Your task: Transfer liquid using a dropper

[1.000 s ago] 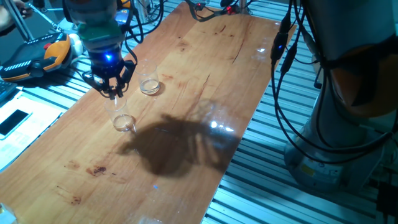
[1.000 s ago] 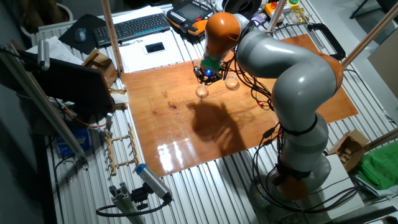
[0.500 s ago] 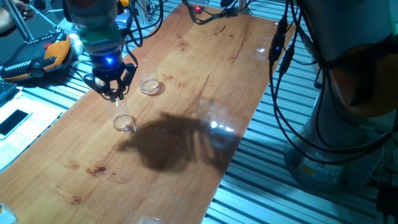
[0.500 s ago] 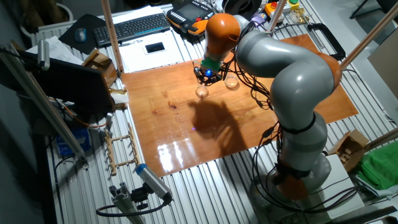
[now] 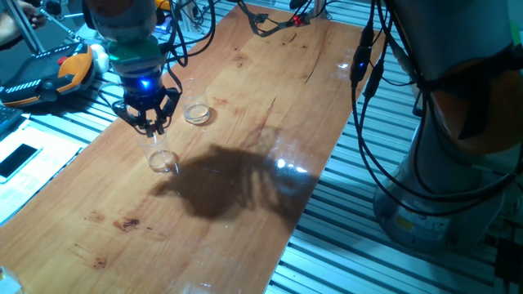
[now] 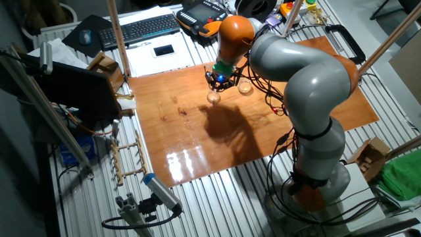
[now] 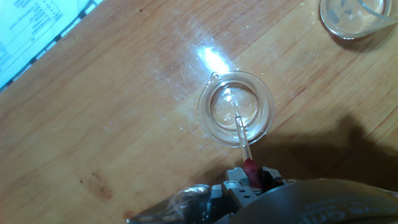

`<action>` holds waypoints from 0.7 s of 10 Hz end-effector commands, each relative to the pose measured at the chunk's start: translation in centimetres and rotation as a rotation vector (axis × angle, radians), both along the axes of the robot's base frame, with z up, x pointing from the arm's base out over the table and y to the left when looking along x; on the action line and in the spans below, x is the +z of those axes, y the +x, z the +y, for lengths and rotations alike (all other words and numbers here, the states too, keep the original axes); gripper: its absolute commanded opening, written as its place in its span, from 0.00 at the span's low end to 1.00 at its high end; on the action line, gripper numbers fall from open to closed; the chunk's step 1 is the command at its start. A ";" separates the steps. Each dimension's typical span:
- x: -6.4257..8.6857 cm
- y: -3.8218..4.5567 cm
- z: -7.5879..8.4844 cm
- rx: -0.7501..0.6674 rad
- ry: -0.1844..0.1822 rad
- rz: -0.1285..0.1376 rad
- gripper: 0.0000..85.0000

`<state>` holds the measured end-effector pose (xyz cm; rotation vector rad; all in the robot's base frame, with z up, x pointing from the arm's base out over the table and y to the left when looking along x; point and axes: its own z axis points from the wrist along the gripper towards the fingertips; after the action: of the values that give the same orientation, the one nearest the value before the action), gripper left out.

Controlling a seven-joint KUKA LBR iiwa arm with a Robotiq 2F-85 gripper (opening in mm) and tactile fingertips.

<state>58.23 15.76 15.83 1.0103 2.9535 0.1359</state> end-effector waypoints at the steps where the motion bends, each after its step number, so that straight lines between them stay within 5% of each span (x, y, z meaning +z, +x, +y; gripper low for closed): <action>1: -0.2 0.04 0.0 -0.002 0.000 -0.002 0.24; 7: -1.2 0.72 -0.5 -0.008 -0.003 -0.004 0.24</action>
<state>58.96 15.28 14.60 1.0201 2.9444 0.1338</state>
